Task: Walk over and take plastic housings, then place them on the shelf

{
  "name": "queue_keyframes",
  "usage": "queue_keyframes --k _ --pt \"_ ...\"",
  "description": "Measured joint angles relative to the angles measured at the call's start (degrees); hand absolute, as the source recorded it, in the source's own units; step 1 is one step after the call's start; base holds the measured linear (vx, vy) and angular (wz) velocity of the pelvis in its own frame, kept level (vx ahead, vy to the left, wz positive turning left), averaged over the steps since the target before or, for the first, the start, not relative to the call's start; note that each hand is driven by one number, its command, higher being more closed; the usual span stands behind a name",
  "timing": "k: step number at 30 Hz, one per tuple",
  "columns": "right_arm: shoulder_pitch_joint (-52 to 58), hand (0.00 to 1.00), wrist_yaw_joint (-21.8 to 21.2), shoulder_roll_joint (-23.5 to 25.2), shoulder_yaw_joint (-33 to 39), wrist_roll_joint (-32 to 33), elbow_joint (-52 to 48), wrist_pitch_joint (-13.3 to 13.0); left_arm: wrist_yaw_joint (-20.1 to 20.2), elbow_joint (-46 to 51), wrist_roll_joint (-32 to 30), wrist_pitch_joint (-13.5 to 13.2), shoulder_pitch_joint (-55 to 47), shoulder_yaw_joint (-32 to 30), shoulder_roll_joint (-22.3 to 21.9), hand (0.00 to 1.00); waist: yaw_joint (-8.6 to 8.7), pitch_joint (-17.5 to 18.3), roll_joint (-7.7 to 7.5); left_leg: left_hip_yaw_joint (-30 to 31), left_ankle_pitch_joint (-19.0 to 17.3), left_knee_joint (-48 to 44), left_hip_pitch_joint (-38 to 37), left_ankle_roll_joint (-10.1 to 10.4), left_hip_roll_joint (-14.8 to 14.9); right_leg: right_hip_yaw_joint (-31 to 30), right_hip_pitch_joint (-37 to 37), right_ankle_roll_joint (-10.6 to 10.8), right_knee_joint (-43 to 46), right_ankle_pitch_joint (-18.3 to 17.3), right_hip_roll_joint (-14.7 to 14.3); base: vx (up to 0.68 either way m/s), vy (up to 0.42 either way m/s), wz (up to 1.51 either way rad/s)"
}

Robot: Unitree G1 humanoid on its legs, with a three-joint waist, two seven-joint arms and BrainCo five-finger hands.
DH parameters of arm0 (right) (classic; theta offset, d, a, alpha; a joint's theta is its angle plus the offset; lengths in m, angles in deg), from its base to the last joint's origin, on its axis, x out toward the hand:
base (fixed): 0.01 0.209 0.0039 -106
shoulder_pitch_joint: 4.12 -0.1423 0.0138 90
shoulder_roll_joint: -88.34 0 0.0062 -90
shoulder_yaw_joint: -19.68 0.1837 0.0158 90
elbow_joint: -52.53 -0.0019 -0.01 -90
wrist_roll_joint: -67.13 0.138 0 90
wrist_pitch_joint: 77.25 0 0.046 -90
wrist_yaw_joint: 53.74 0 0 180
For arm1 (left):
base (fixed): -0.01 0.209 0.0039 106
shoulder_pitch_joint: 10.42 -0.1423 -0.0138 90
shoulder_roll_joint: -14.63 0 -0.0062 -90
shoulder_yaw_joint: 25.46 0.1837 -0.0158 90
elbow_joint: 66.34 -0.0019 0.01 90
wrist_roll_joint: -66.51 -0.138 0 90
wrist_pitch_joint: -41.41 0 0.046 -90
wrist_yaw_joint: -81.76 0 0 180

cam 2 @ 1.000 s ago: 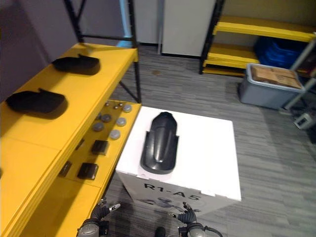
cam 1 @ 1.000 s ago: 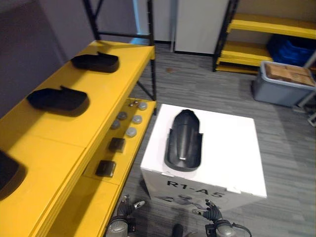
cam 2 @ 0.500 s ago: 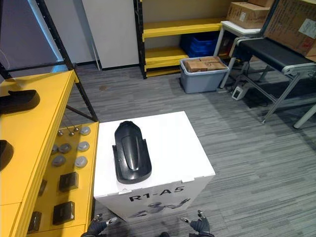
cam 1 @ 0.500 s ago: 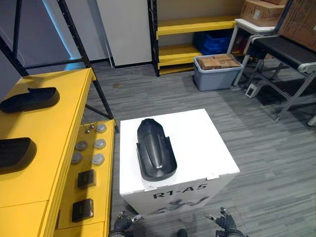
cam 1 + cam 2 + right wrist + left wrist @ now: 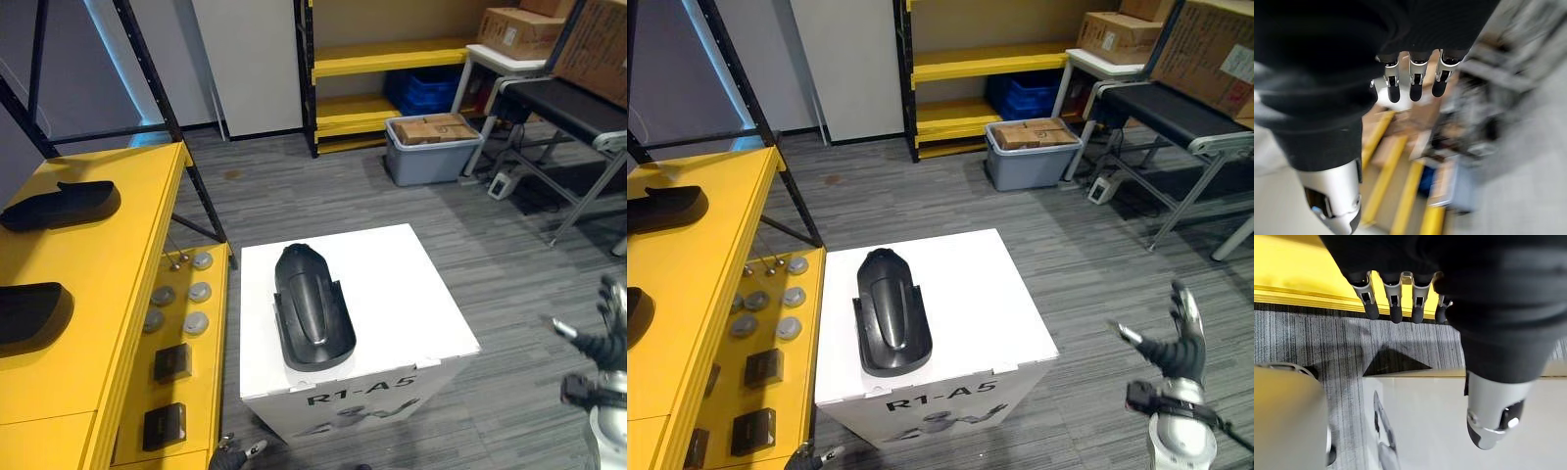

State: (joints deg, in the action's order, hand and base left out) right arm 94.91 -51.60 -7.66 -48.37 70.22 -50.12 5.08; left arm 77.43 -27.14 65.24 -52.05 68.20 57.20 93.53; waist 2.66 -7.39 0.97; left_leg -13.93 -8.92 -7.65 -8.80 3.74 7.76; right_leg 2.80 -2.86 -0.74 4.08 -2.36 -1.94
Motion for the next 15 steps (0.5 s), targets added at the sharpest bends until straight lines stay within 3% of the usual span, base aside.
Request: queue_keyframes --k 4,6,10,15 --pt "-8.32 0.0 -0.62 -0.17 -14.58 0.61 -2.05 -2.32 0.07 -0.49 0.03 -0.3 0.19 0.94 0.75 0.0 -1.34 0.8 -0.96 1.35 0.32 0.46 0.64 -0.45 -0.64 1.39 -0.12 -0.2 -0.9 1.15 0.62 0.01 0.029 0.16" --pt "-12.34 0.0 -1.38 1.71 -21.7 0.54 1.08 -2.5 0.05 -0.6 0.02 -0.32 0.92 1.19 0.73 0.0 -3.25 0.98 -0.72 2.5 0.44 0.5 1.46 -0.52 -0.94 2.74 -0.63 -0.17 -2.12 1.98 0.96 0.08 0.028 0.3" --pt "-16.43 0.0 -1.34 7.38 -25.76 -3.0 11.04 -1.39 -0.13 -1.59 0.01 -0.19 0.95 1.63 0.96 0.0 -5.37 0.98 -0.71 4.78 0.73 1.25 2.25 -0.71 -1.6 5.08 -1.4 -0.11 -3.91 2.04 1.4 0.08 0.019 0.34" --pt "-19.72 0.0 1.96 14.36 -26.66 -12.97 22.29 3.08 -0.54 -1.61 0.0 0.32 0.69 1.6 0.98 0.0 -6.62 0.66 -0.73 6.48 1.52 2.12 3.61 -0.64 -2.37 7.22 -1.53 0.09 -5.63 2.2 1.89 0.07 0.015 0.2"
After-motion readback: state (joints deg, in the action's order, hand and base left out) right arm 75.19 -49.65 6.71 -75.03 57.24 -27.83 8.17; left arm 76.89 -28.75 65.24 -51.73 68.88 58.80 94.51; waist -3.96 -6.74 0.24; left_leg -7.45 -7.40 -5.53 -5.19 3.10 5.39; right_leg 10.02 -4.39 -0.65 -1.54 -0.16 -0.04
